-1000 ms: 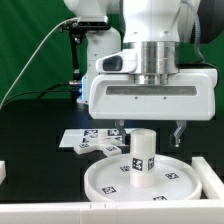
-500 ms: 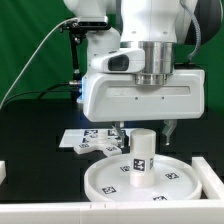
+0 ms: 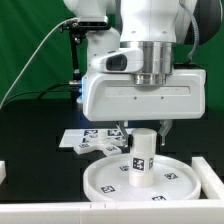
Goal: Assemble round table
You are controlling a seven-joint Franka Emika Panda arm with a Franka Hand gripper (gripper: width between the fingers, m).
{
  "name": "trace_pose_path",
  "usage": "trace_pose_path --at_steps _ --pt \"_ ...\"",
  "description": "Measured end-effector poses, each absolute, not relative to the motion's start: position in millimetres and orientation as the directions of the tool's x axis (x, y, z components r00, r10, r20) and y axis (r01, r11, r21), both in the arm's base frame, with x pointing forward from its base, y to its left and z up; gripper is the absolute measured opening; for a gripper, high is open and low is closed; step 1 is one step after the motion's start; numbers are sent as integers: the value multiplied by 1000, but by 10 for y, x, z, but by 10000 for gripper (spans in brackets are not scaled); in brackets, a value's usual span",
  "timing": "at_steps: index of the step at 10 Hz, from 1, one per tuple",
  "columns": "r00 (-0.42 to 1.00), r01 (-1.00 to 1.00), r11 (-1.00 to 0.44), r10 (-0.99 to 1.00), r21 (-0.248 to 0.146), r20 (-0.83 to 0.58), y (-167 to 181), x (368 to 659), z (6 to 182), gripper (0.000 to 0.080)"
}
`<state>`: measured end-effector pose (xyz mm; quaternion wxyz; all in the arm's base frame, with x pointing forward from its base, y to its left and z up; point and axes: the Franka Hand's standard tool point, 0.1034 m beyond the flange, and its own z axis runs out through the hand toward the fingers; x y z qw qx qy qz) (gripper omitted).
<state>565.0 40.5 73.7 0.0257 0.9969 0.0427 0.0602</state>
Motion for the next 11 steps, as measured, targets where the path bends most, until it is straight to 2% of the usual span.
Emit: trace_pose_path --at_steps 3,6,7,9,11 --pt "955 -262 -965 -258 10 147 386 5650 727 406" --pt "791 -600 -799 -600 -42 124 403 5645 717 406" --pt "687 -717 -694 -719 -64 108 398 5639 715 406" --pt "560 -821 -564 -826 -94 67 353 5627 727 406" --pt "469 -876 -472 -882 -99 50 345 5618 727 406"
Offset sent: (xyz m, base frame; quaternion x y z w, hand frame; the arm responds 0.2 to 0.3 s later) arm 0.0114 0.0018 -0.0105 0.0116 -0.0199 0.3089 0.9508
